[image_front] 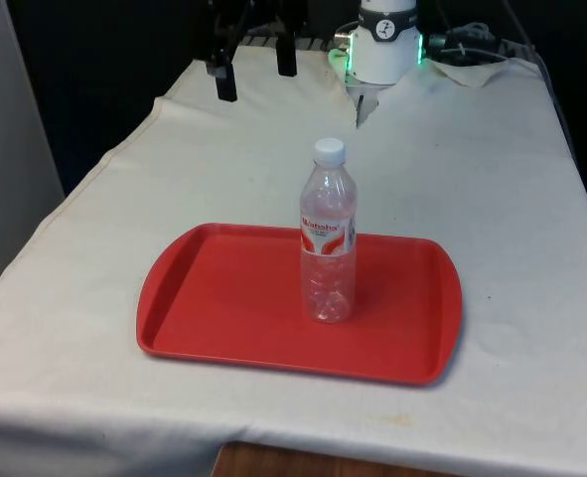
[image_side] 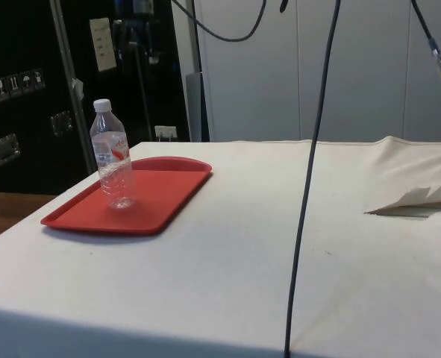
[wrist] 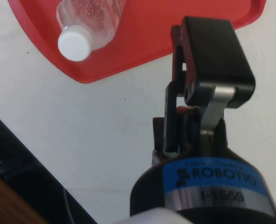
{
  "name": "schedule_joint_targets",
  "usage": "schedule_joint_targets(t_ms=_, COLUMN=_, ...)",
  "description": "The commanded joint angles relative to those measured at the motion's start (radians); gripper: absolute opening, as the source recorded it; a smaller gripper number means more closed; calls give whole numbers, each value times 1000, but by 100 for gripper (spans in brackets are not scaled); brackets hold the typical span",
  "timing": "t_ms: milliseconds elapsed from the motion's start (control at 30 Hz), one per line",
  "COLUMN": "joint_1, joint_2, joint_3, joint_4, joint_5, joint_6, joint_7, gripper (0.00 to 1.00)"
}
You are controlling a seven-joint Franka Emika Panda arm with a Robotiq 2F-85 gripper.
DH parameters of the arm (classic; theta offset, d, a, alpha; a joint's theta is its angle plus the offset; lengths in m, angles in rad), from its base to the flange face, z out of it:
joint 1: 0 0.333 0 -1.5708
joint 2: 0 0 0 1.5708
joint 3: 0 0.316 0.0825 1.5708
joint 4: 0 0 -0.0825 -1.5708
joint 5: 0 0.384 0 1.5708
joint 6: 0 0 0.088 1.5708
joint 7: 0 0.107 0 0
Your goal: Place the bottle upright on the tray.
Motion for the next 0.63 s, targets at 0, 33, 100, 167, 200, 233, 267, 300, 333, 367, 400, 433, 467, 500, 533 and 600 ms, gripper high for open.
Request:
schedule_joint_targets(t_ms=0, joint_1=8, joint_2=-5, joint_3=-6, joint_4=1, joint_5=-15, joint_6=-3, joint_7=11, gripper=100)
schedule_joint_targets(t_ms=33, joint_1=0, joint_2=0, joint_3=0, joint_4=2, joint_5=-2, joint_6=-2, joint_7=1, gripper=100)
schedule_joint_targets(t_ms=100, joint_1=9, joint_2=-5, joint_3=-6, joint_4=8, joint_5=-20, joint_6=-8, joint_7=15, gripper=100)
schedule_joint_targets(t_ms=167, joint_1=10, joint_2=-5, joint_3=-5, joint_4=12, joint_5=-24, joint_6=-10, joint_7=18, gripper=100)
schedule_joint_targets(t_ms=200, joint_1=10, joint_2=-6, joint_3=-4, joint_4=13, joint_5=-27, joint_6=-11, joint_7=20, gripper=100)
schedule_joint_targets(t_ms=233, joint_1=10, joint_2=-6, joint_3=-4, joint_4=15, joint_5=-29, joint_6=-12, joint_7=22, gripper=100)
schedule_joint_targets(t_ms=267, joint_1=3, joint_2=-1, joint_3=2, joint_4=18, joint_5=-17, joint_6=-12, joint_7=14, gripper=100)
schedule_joint_targets(t_ms=300, joint_1=10, joint_2=-7, joint_3=-3, joint_4=16, joint_5=-30, joint_6=-13, joint_7=23, gripper=100)
schedule_joint_targets(t_ms=333, joint_1=11, joint_2=-8, joint_3=-3, joint_4=19, joint_5=-33, joint_6=-15, joint_7=27, gripper=100)
schedule_joint_targets(t_ms=367, joint_1=12, joint_2=-8, joint_3=-3, joint_4=20, joint_5=-34, joint_6=-16, joint_7=28, gripper=100)
schedule_joint_targets(t_ms=400, joint_1=12, joint_2=-8, joint_3=-3, joint_4=21, joint_5=-35, joint_6=-17, joint_7=29, gripper=100)
schedule_joint_targets(t_ms=433, joint_1=13, joint_2=-9, joint_3=-3, joint_4=22, joint_5=-36, joint_6=-18, joint_7=30, gripper=100)
schedule_joint_targets(t_ms=467, joint_1=14, joint_2=-10, joint_3=-3, joint_4=22, joint_5=-36, joint_6=-19, joint_7=31, gripper=100)
schedule_joint_targets(t_ms=500, joint_1=14, joint_2=-11, joint_3=-2, joint_4=22, joint_5=-37, joint_6=-19, joint_7=33, gripper=100)
schedule_joint_targets(t_ms=533, joint_1=14, joint_2=-12, joint_3=-2, joint_4=22, joint_5=-38, joint_6=-20, joint_7=34, gripper=100)
schedule_joint_targets(t_ms=600, joint_1=8, joint_2=-10, joint_3=4, joint_4=26, joint_5=-29, joint_6=-25, joint_7=28, gripper=100)
